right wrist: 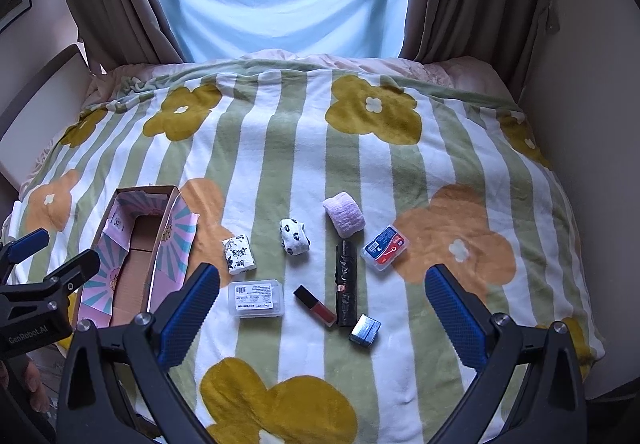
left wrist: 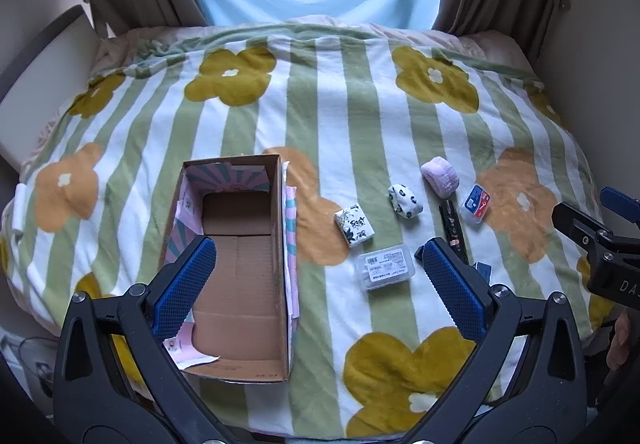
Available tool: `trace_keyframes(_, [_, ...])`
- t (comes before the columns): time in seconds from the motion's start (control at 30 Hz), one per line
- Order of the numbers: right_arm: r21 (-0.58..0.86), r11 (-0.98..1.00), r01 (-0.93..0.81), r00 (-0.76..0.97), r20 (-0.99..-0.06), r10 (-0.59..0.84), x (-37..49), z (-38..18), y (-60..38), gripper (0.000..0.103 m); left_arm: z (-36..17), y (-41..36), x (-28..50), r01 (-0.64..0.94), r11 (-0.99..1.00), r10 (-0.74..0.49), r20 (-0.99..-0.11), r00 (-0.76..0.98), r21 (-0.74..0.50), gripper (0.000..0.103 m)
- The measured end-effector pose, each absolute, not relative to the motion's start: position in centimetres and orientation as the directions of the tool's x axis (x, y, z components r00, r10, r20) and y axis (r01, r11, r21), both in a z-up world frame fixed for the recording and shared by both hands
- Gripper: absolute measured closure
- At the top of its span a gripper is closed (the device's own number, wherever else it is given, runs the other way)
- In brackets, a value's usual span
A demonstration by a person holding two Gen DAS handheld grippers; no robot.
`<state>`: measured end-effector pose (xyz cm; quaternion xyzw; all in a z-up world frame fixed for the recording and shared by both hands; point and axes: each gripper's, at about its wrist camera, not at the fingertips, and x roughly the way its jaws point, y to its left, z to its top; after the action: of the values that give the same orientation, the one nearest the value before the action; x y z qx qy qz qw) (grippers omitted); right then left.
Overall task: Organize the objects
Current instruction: 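Move both tools toward the items beside the cardboard box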
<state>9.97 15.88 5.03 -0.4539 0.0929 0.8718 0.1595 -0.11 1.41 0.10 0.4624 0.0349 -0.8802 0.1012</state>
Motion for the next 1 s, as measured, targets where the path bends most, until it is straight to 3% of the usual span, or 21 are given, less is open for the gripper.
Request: trace_keyframes(1.0, [0.015,-0.925,-0.379,-0.545,-0.812,0.21,10.6,6.3,15.1,0.001,2.3,1.3,1.2,0.267,-0.964,-0.183,-0.775,-0.605,0.019,0.0])
